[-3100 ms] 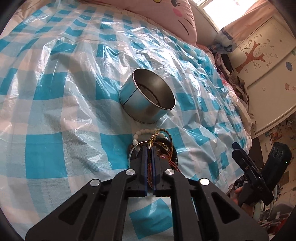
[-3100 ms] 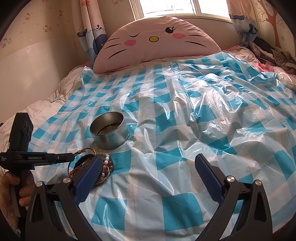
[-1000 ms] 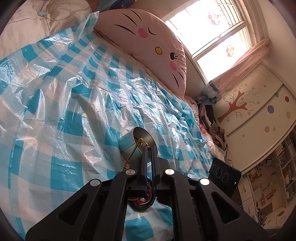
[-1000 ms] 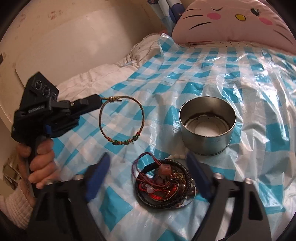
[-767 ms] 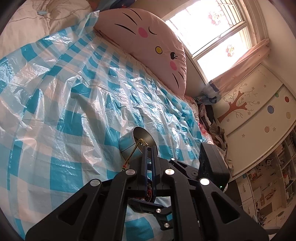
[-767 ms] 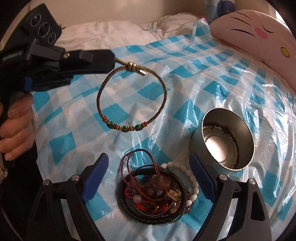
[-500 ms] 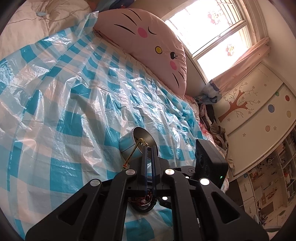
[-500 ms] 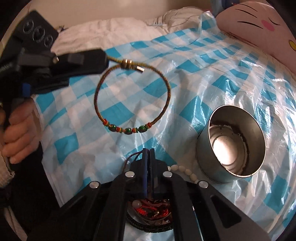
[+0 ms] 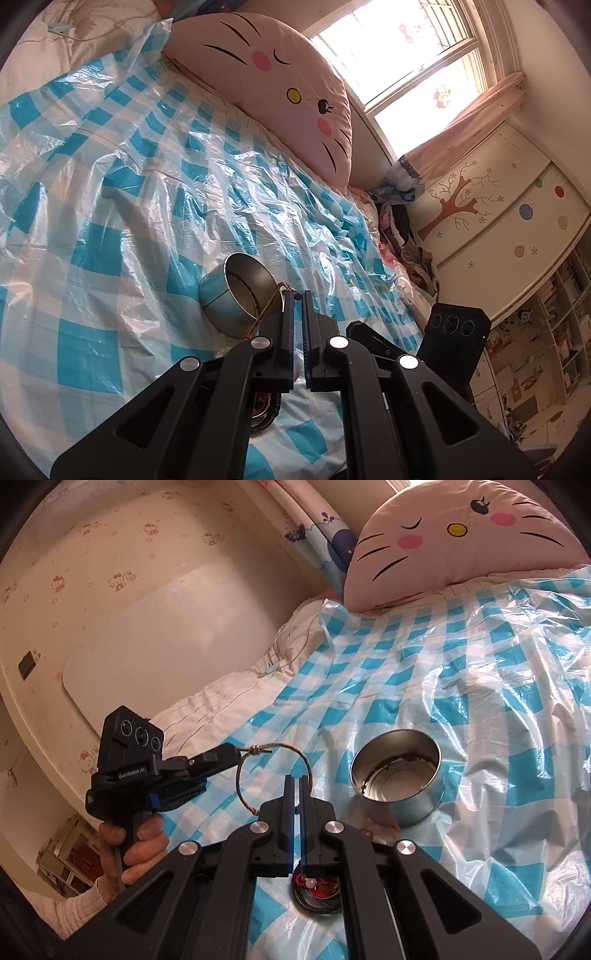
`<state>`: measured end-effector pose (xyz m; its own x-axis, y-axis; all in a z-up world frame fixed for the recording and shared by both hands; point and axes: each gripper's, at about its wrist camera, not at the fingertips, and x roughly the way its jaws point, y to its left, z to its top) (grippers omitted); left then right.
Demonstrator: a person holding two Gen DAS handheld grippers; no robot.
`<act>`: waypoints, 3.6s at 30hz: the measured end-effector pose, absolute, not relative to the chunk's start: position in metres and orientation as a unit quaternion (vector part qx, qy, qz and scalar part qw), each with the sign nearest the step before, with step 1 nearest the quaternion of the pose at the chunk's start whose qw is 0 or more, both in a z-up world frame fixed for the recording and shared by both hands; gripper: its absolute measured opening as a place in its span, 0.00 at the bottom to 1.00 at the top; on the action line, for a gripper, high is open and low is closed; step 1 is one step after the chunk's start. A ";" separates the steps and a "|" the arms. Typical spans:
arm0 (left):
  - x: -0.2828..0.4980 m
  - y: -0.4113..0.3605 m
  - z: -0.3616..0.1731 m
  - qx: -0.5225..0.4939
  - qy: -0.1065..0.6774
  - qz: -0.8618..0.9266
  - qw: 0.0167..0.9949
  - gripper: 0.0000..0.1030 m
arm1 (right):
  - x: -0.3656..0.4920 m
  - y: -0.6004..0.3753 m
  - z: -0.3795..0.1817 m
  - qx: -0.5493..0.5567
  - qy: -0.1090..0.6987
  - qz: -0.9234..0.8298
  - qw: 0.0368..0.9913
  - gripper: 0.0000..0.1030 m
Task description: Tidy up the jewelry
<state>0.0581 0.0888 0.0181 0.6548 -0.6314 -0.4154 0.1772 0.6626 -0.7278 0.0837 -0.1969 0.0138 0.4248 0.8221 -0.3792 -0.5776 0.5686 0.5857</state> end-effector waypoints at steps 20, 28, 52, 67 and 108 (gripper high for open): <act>0.079 0.062 0.013 -0.336 0.342 -0.253 0.840 0.03 | 0.105 -0.160 -0.075 0.064 0.461 0.394 0.793 0.85; 0.079 0.060 0.013 -0.334 0.344 -0.254 0.840 0.03 | 0.110 -0.167 -0.073 0.083 0.461 0.429 0.772 0.14; 0.081 0.047 0.007 -0.340 0.350 -0.261 0.833 0.03 | 0.101 -0.183 -0.049 0.057 0.437 0.419 0.794 0.92; 0.085 0.044 0.006 -0.336 0.354 -0.259 0.834 0.03 | 0.112 -0.199 -0.078 0.101 0.488 0.505 0.705 0.10; 0.111 0.039 -0.004 -0.372 0.361 -0.252 0.817 0.03 | 0.089 -0.254 -0.029 0.351 0.371 0.496 0.703 0.05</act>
<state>0.1114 0.0387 -0.0041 0.6128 -0.6807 -0.4013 0.1436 0.5953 -0.7905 0.0887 -0.2540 -0.0286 0.2341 0.9568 -0.1725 -0.4363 0.2619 0.8608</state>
